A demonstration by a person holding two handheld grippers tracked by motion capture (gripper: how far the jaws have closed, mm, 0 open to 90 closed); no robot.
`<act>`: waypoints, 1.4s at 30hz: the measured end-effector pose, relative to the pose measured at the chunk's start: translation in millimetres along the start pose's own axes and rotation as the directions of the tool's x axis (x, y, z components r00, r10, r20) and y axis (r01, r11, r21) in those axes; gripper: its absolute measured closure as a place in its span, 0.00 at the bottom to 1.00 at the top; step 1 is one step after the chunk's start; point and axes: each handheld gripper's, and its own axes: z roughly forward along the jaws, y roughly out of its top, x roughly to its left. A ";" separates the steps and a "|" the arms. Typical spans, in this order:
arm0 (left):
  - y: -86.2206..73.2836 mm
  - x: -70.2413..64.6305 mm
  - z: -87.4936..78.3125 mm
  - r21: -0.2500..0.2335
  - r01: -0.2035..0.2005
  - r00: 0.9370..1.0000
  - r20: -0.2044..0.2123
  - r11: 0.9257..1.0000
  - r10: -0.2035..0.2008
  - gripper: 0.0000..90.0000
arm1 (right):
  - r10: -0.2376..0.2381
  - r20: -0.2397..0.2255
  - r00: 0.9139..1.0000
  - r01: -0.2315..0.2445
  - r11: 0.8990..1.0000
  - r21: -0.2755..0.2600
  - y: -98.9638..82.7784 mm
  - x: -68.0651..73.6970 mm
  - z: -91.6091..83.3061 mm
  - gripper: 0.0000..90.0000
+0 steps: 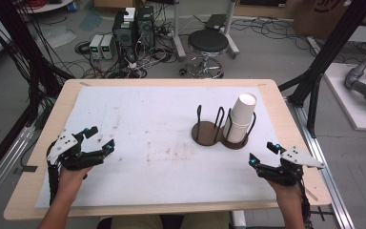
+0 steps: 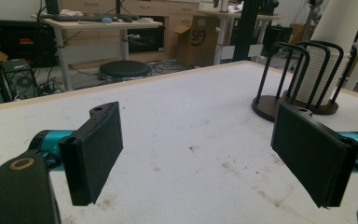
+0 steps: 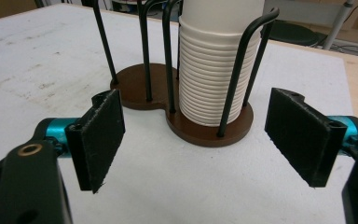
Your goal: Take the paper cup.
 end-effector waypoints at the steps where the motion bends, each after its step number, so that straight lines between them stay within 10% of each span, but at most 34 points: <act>1: 0.0 0.0 0.0 0.000 0.000 1.000 0.000 1.000 0.000 0.18 | 0.002 -0.002 1.000 -0.002 1.000 0.000 0.1 0.1 -0.1 0.22; 21: -1.1 -2.0 -6.5 -0.002 0.002 1.000 0.012 1.000 -0.002 0.18 | -0.006 -0.017 1.000 0.006 1.000 -0.003 10.0 7.0 -0.8 0.22; 42: -2.7 -3.1 -1.1 0.009 0.005 1.000 0.020 1.000 -0.006 0.18 | -0.022 -0.065 0.998 0.020 0.999 -0.033 92.2 -8.3 22.7 0.22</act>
